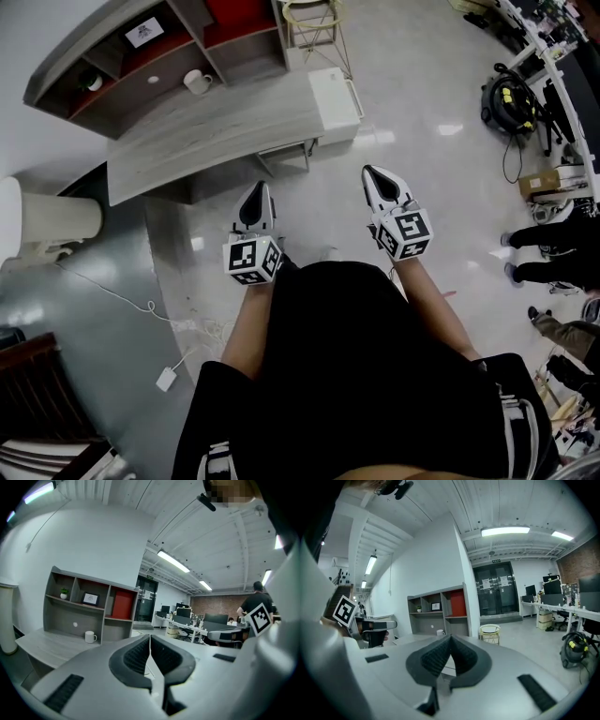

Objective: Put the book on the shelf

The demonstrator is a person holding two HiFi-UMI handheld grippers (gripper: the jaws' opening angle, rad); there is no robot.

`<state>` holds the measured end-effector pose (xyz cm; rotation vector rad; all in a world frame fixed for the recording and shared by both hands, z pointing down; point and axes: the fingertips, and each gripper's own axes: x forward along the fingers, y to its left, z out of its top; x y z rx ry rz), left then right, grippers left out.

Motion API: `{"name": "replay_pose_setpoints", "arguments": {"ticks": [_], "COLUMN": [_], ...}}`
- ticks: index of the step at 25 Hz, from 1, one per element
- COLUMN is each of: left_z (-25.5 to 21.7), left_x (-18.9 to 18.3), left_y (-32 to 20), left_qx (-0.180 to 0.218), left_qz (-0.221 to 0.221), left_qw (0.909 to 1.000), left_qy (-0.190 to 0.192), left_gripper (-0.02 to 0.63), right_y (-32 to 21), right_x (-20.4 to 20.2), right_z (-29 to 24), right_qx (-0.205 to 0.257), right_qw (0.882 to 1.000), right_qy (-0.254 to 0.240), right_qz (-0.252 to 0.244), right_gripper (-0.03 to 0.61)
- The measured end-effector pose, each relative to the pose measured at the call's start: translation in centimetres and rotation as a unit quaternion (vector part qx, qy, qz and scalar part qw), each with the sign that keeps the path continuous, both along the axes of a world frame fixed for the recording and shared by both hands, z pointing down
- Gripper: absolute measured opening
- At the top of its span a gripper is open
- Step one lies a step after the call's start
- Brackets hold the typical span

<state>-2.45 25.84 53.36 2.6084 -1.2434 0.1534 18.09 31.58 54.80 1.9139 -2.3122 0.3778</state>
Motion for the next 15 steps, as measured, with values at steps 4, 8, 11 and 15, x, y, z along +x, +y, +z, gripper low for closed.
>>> {"name": "replay_pose_setpoints", "arguments": {"ticks": [4, 8, 11, 15], "left_z": [0.0, 0.1, 0.2, 0.4], "left_x": [1.0, 1.4, 1.5, 1.8], "left_y": [0.5, 0.9, 1.2, 1.5], "left_qx": [0.003, 0.003, 0.001, -0.001], "left_qz": [0.007, 0.014, 0.015, 0.020], "left_qw": [1.0000, 0.9999, 0.9999, 0.9998], "left_qy": [-0.001, -0.001, -0.001, -0.003], "left_gripper": [0.014, 0.014, 0.014, 0.012], "right_y": [0.6, 0.8, 1.1, 1.0], "right_x": [0.6, 1.2, 1.5, 2.2], "right_z": [0.1, 0.2, 0.4, 0.5], "right_qx": [0.001, 0.000, -0.002, -0.001], "right_qw": [1.000, 1.000, 1.000, 1.000], "right_qy": [0.008, 0.010, 0.015, 0.017], "right_qz": [0.002, 0.010, 0.012, 0.017], "right_gripper": [0.000, -0.001, -0.001, 0.000]}}
